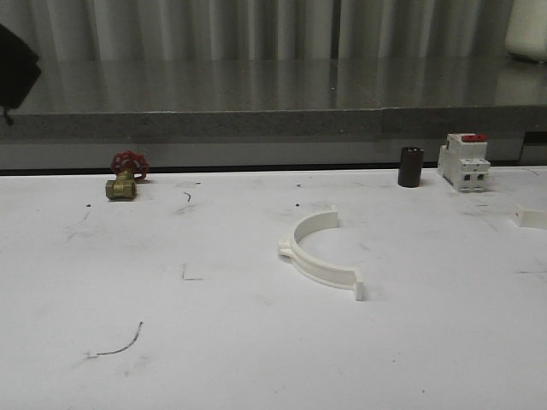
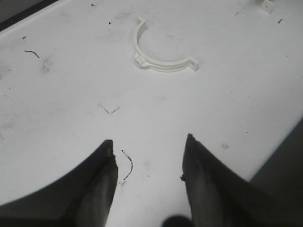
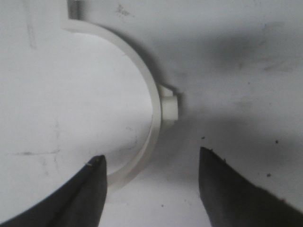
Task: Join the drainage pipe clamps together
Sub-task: 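Lower the right gripper and grasp the other white half-ring clamp, then lift the clamp with the right gripper and move it toward the placed half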
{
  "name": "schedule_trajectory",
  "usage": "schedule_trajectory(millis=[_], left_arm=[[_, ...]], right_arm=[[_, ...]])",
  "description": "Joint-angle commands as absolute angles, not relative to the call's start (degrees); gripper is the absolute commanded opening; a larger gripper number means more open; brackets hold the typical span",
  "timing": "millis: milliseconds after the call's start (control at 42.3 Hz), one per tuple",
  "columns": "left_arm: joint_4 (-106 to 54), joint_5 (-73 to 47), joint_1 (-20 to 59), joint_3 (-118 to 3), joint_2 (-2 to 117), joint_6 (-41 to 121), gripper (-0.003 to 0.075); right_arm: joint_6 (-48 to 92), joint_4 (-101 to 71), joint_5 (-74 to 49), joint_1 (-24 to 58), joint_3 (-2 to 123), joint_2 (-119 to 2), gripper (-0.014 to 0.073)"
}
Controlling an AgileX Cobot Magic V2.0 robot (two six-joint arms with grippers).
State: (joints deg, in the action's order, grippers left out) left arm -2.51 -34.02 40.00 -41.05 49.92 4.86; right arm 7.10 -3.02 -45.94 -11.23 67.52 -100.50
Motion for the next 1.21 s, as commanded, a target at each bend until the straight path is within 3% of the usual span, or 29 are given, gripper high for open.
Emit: schedule_trajectory(millis=[0,496,567,780,1182], left_arm=[[-3.1,-30.2,40.4,-42.7,49.7,4.8,0.0312],[-3.1,-30.2,40.4,-42.7,49.7,4.8,0.0312],[-3.1,-30.2,40.4,-42.7,49.7,4.8,0.0312],[-3.1,-30.2,40.4,-42.7,49.7,4.8,0.0312],[-3.1,-30.2,40.4,-42.7,49.7,4.8,0.0311]], right_arm=[[8.0,-2.0,-42.8,-11.5,70.2,-100.1,0.0456],[8.0,-2.1,-38.1,-11.5,70.5,-105.8,0.0455],[8.0,-2.1,-38.3,-11.5,70.5,-105.8,0.0417],[8.0,-2.1,-38.9,-11.5,70.5,-105.8,0.0184],[8.0,-2.1,-40.5,-11.5,70.5,-105.8,0.0168]])
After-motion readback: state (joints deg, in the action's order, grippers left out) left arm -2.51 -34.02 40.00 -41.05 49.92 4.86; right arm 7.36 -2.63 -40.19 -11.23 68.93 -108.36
